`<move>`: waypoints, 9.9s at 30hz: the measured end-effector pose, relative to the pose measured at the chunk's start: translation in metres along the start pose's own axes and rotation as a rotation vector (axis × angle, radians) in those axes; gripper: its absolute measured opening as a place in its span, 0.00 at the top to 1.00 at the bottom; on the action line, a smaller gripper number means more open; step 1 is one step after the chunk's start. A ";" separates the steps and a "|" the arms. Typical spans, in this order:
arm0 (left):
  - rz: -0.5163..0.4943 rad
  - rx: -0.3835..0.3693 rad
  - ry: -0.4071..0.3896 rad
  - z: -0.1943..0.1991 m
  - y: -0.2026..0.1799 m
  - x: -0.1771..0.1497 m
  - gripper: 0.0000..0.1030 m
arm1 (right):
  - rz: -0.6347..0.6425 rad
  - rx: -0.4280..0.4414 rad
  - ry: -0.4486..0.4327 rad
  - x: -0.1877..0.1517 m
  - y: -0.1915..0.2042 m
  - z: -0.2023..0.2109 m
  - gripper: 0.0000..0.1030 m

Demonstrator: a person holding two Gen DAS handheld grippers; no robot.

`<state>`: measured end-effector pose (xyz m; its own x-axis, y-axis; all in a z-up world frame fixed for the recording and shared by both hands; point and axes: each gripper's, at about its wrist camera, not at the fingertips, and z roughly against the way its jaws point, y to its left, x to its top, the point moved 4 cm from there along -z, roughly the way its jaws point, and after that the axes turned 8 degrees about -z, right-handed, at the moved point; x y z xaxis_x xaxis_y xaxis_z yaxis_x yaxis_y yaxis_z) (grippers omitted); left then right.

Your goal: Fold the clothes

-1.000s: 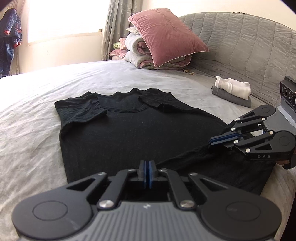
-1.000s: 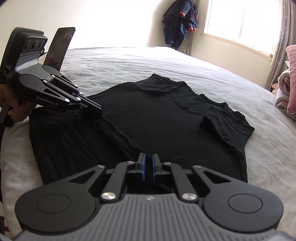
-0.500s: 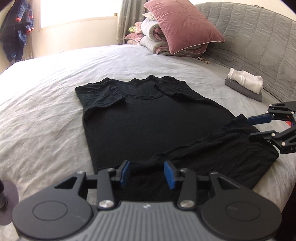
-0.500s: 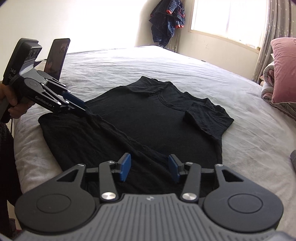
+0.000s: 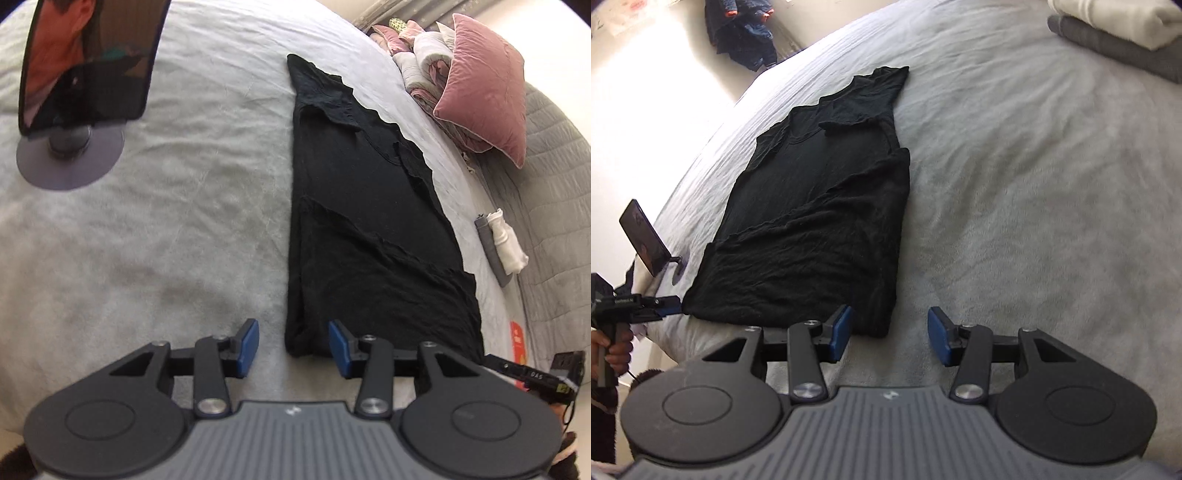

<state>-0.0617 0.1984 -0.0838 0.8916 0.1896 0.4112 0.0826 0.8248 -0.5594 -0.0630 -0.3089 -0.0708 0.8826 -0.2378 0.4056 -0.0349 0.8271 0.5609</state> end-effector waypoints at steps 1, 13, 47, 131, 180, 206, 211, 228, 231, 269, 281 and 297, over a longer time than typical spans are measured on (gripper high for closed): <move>0.028 -0.032 0.003 -0.004 0.002 0.000 0.58 | -0.046 0.024 0.008 -0.001 -0.005 -0.001 0.51; 0.070 -0.190 0.089 -0.030 -0.003 -0.002 0.92 | -0.242 0.246 0.104 0.010 -0.011 -0.027 0.88; 0.263 -0.238 -0.461 -0.065 -0.005 0.146 0.94 | -0.468 0.396 -0.186 0.173 -0.001 -0.067 0.90; -0.378 0.471 -0.242 -0.157 -0.045 0.290 0.34 | 0.325 -0.159 -0.163 0.244 0.082 -0.158 0.37; -0.703 0.319 -0.461 -0.081 -0.107 0.152 0.96 | 0.660 -0.148 -0.305 0.156 0.115 -0.107 0.96; -0.678 0.300 -0.423 -0.126 -0.107 0.112 0.48 | 0.753 -0.080 -0.312 0.075 0.120 -0.123 0.56; -0.645 0.261 -0.423 -0.130 -0.110 0.119 0.61 | 0.815 -0.114 -0.293 0.073 0.127 -0.144 0.59; -0.793 0.090 -0.251 -0.105 -0.103 0.094 0.92 | 0.881 -0.029 -0.206 0.075 0.131 -0.113 0.95; -0.829 0.003 -0.158 -0.103 -0.106 0.088 0.75 | 0.892 -0.070 -0.101 0.072 0.125 -0.126 0.88; -0.259 0.455 -0.593 -0.100 -0.040 0.160 0.60 | 0.176 -0.193 -0.473 0.160 0.043 -0.137 0.57; -0.457 0.434 -0.475 -0.120 -0.061 0.133 0.55 | 0.458 -0.201 -0.368 0.131 0.081 -0.157 0.62; 0.102 0.253 -0.318 -0.062 -0.012 0.130 0.50 | 0.154 -0.214 -0.352 0.145 0.059 -0.095 0.43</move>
<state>0.0814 0.1803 -0.0682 0.7043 0.3996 0.5867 -0.1464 0.8905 -0.4308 0.1074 -0.2463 -0.0477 0.6595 -0.2322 0.7149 -0.0226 0.9445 0.3277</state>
